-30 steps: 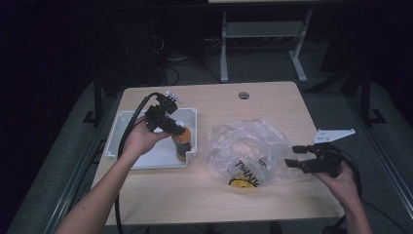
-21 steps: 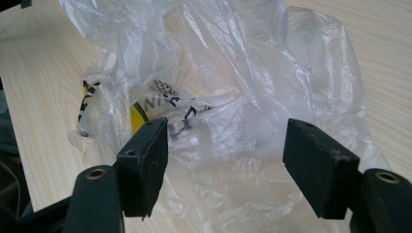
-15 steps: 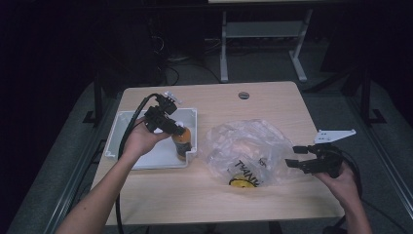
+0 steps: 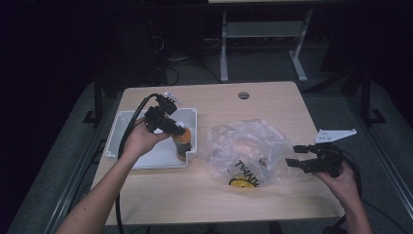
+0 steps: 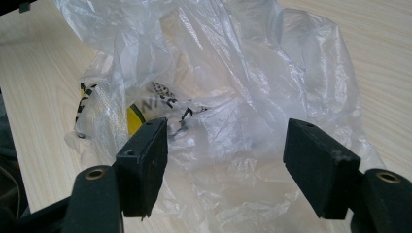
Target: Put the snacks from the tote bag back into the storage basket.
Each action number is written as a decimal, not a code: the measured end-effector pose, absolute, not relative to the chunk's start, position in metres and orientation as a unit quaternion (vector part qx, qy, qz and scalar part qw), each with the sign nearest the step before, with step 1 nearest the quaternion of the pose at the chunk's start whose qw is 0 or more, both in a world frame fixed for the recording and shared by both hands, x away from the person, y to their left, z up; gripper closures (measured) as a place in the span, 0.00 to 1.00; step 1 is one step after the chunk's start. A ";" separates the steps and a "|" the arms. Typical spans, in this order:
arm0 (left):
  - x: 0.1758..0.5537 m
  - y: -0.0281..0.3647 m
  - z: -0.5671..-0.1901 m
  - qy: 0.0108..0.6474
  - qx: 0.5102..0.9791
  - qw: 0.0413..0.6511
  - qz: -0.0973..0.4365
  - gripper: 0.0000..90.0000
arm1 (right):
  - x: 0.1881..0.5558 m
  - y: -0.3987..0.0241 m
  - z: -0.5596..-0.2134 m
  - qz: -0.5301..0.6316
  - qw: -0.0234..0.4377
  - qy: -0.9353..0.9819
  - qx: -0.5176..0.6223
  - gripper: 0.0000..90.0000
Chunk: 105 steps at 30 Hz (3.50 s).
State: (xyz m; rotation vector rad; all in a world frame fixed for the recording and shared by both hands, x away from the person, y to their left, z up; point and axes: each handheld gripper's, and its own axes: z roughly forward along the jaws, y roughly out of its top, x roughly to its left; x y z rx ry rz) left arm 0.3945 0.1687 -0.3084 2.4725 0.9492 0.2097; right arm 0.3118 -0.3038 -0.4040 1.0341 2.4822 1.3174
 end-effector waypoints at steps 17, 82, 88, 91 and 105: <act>0.395 0.171 -0.311 0.352 0.901 0.244 0.067 0.62 | 0.311 -0.302 -0.403 0.433 0.076 0.829 0.345 0.36; 0.351 0.236 -0.327 0.363 0.874 0.312 0.086 0.38 | 0.308 -0.310 -0.401 0.430 0.089 0.823 0.361 0.32; 0.348 0.245 -0.335 0.371 0.868 0.321 0.082 0.37 | 0.308 -0.310 -0.401 0.430 0.089 0.822 0.362 0.32; 0.346 0.248 -0.339 0.372 0.867 0.320 0.081 0.37 | 0.308 -0.311 -0.401 0.430 0.088 0.822 0.364 0.32; 0.337 0.259 -0.356 0.379 0.865 0.316 0.090 0.37 | 0.309 -0.310 -0.402 0.429 0.089 0.822 0.364 0.32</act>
